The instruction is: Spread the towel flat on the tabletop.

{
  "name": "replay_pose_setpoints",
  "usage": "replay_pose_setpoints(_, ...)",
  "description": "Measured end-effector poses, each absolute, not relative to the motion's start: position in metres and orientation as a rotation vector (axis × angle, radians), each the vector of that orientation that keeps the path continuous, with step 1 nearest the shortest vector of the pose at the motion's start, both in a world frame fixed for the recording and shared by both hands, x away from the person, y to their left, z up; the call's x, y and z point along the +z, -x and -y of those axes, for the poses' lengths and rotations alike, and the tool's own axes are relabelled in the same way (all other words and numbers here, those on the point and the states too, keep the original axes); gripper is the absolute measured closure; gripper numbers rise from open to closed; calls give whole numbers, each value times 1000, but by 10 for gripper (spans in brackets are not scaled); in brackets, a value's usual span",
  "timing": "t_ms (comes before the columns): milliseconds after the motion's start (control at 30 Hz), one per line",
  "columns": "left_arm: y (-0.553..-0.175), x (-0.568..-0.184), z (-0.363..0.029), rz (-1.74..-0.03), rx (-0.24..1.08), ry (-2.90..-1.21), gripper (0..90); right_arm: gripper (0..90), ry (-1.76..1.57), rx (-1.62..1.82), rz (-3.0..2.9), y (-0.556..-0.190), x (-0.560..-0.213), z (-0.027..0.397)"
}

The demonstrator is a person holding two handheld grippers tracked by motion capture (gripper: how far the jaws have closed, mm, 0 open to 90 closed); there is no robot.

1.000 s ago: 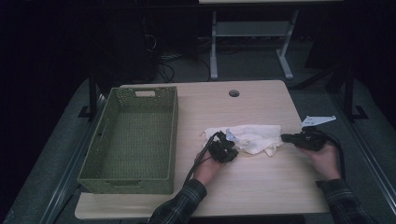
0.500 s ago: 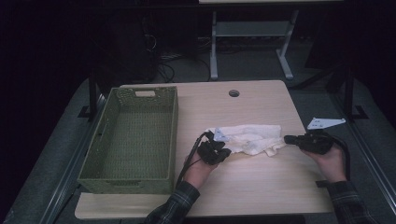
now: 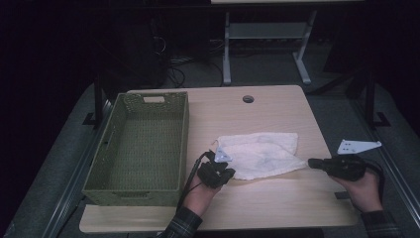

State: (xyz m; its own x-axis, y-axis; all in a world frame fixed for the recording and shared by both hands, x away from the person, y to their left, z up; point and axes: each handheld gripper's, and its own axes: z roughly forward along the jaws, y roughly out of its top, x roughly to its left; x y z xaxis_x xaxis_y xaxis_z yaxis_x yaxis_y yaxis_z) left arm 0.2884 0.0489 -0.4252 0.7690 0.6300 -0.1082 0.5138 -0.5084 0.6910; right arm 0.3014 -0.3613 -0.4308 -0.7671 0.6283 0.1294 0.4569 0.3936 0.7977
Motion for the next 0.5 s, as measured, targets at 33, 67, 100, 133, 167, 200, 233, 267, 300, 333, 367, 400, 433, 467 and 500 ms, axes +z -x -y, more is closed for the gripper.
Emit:
replay_pose_setpoints(33,-286,-426,-49,-846,200,-2220,885,868,-970,1309,-2464,-297,-432,362)
replay_pose_setpoints(67,-285,-427,-48,-846,196,-2226,885,868,-973,1314,-2465,-292,-433,363)
replay_pose_setpoints(100,-284,-428,-48,-847,190,-2231,884,868,-978,1323,-2470,-288,-434,364)
replay_pose_setpoints(133,-283,-428,-48,-848,190,-2234,884,868,-982,1330,-2480,-284,-436,364)
replay_pose_setpoints(167,-282,-428,-48,-851,193,-2233,885,868,-980,1328,-2493,-281,-439,364)
replay_pose_setpoints(200,-282,-427,-49,-855,194,-2232,885,868,-978,1308,-2513,-277,-442,364)
replay_pose_setpoints(233,-281,-426,-50,-857,195,-2232,885,868,-979,1308,-2524,-274,-444,363)
replay_pose_setpoints(267,-280,-426,-50,-866,196,-2225,885,868,-975,1310,-2534,-272,-445,362)
replay_pose_setpoints(300,-279,-426,-51,-866,200,-2230,884,868,-982,1312,-2549,-268,-446,361)
replay_pose_setpoints(333,-278,-426,-52,-873,197,-2230,885,868,-967,1329,-2565,-265,-448,359)
replay_pose_setpoints(367,-277,-427,-52,-880,191,-2231,885,868,-949,1332,-2586,-262,-450,356)
replay_pose_setpoints(400,-275,-428,-53,-882,191,-2238,885,868,-931,1317,-2611,-259,-452,352)
replay_pose_setpoints(433,-273,-429,-53,-890,184,-2237,885,868,-921,1303,-2633,-255,-453,348)
replay_pose_setpoints(467,-272,-430,-54,-895,178,-2239,885,868,-908,1291,-2656,-253,-456,344)
replay_pose_setpoints(500,-270,-431,-54,-900,176,-2245,885,868,-901,1281,-2675,-250,-457,341)
